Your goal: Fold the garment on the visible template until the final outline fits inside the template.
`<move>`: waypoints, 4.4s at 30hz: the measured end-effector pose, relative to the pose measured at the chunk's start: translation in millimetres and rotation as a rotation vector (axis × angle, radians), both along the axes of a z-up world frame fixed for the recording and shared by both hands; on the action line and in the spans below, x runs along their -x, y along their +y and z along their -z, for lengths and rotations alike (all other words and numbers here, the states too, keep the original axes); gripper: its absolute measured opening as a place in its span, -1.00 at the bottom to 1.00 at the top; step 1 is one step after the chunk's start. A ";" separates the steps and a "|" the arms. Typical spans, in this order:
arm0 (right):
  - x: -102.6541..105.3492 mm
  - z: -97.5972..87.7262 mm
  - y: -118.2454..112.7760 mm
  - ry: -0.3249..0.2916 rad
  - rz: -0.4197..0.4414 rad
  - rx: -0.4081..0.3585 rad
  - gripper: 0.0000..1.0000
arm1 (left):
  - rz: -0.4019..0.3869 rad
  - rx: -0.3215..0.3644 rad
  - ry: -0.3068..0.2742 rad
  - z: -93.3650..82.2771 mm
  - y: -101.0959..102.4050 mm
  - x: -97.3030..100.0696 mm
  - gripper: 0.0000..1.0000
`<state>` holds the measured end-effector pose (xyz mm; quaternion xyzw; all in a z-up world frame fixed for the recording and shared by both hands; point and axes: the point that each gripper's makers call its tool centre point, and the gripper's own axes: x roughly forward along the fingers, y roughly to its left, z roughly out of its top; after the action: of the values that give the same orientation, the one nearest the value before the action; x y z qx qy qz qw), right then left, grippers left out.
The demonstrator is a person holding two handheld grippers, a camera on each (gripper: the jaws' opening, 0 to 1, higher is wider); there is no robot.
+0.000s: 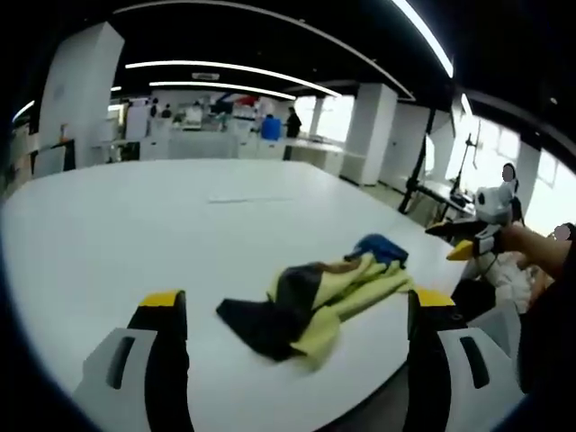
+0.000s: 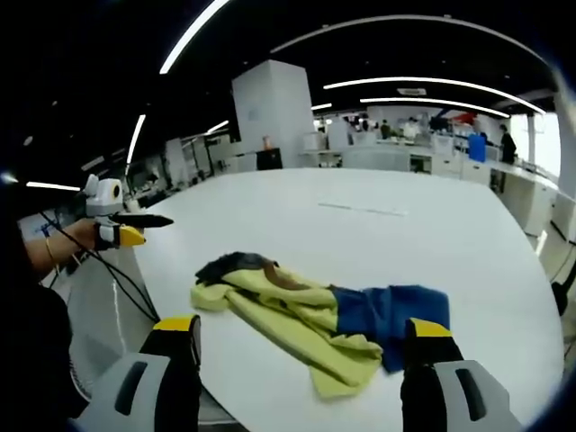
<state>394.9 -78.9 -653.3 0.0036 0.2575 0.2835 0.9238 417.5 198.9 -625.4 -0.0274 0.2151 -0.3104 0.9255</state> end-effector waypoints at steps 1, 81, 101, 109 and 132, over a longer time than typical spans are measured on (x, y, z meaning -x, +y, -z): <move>0.3 1.0 0.0 0.005 0.000 0.000 0.84 | -0.002 -0.001 0.002 0.5 0.4 -0.5 0.98; -90.9 97.5 -31.1 0.263 -0.054 0.208 -1.00 | 0.214 -0.085 0.214 107.4 -30.0 -69.4 -1.00; -82.1 46.4 -25.2 0.170 -0.051 0.159 -1.00 | 0.136 -0.039 0.008 38.0 -28.3 -70.6 -1.00; -93.4 13.8 -25.6 0.088 -0.043 0.179 -1.00 | 0.071 0.006 -0.085 2.8 -24.5 -87.8 -1.00; -161.6 -25.6 -29.8 -0.018 -0.023 0.230 -1.00 | 0.013 -0.051 -0.190 -25.8 -30.1 -171.9 -1.00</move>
<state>556.5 -108.7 -627.8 -0.1081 0.2799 0.2627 0.9170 589.4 168.8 -599.6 0.0274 0.1342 -0.3122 0.9401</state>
